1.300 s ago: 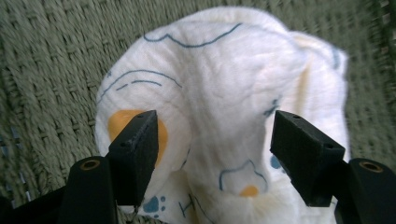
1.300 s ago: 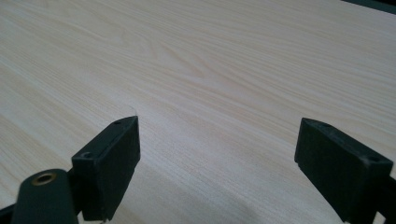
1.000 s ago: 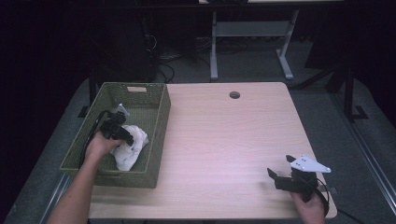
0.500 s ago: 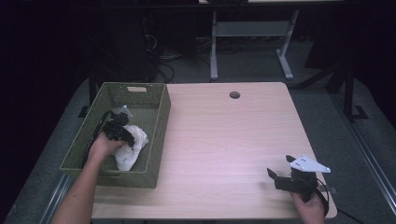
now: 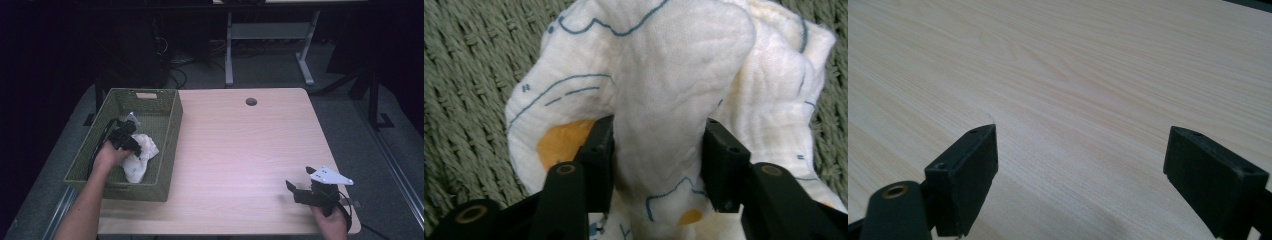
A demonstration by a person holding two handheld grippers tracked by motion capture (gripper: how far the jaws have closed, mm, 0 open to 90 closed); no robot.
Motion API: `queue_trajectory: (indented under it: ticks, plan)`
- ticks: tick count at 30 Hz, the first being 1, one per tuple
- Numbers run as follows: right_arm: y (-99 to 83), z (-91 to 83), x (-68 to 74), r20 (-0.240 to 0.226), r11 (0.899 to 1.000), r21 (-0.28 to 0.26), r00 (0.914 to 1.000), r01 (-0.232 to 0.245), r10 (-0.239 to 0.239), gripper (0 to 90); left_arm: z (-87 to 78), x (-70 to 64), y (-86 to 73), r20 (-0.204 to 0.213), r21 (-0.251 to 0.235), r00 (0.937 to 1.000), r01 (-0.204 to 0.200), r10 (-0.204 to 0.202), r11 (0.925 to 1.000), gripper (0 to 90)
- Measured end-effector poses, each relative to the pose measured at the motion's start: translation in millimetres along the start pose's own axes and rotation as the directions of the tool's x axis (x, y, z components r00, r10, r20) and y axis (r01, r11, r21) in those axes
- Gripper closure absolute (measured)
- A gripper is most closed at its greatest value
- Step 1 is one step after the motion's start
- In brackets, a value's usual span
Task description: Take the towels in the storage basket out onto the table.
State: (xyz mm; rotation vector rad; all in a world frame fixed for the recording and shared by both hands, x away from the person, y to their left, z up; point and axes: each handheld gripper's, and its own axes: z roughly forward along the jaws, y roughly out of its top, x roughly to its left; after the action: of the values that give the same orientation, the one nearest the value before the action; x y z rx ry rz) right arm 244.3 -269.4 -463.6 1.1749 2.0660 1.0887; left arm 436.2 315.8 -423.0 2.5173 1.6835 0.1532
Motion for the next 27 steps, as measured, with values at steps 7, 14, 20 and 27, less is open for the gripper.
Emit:
queue_trajectory:
  ticks: [7,14,20,27]
  plan:
    - [0.1,-0.1,1.1,0.0,1.0,-0.002,1.0,0.004,-0.004,13.7,-1.7,0.6,-1.2,0.012,-0.01,0.9999,-0.001,0.001,0.9999,65.2]
    - [-0.2,0.2,0.6,0.0,1.0,0.002,1.0,0.006,-0.006,13.7,-3.2,3.2,-3.4,0.043,-0.022,0.999,0.016,-0.015,0.9996,72.0]
    - [-0.4,1.5,0.8,0.006,1.0,0.002,1.0,0.004,-0.004,13.7,-9.7,6.4,-4.6,0.085,-0.05,0.9961,0.027,-0.023,0.9984,73.3]
    - [-0.5,1.3,1.5,0.011,1.0,0.003,0.9999,-0.001,0.001,13.7,-25.7,5.7,-7.3,0.147,-0.106,0.9891,0.018,-0.002,0.9942,73.2]
